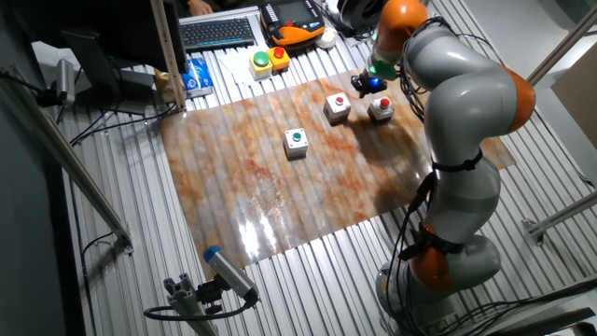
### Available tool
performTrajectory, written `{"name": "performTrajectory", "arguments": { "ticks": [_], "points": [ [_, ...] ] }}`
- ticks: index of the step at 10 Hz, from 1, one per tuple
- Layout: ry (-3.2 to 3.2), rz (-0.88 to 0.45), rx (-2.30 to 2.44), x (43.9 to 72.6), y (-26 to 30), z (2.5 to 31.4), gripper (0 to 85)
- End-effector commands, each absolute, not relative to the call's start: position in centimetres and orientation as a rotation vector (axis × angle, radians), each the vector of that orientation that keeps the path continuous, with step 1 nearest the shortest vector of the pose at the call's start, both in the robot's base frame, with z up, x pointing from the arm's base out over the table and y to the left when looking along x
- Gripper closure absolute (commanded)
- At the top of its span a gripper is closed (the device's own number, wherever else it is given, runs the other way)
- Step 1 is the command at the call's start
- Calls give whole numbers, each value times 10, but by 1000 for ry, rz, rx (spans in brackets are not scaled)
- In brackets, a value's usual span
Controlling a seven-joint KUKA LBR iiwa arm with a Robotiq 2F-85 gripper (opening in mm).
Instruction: Press three buttons from left to right in sequence
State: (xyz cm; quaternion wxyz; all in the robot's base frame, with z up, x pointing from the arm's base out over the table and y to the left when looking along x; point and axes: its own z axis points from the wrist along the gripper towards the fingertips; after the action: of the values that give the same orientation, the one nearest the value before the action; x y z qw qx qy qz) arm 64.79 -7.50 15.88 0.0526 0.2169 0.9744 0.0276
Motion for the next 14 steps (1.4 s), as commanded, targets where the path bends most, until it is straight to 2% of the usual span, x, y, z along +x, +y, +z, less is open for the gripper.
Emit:
{"name": "performTrajectory", "arguments": {
  "ticks": [1, 5, 8, 10, 13, 14],
  "points": [
    [2962, 80, 661, 648, -72, 159, 850],
    [2961, 63, 676, 652, -62, 159, 850],
    [2951, 2, 669, 654, -50, 158, 850],
    [2926, -121, 657, 653, -47, 151, 850],
    [2878, -192, 735, 651, -41, 147, 340],
    [2874, -196, 735, 650, -41, 146, 340]
  ]
}}
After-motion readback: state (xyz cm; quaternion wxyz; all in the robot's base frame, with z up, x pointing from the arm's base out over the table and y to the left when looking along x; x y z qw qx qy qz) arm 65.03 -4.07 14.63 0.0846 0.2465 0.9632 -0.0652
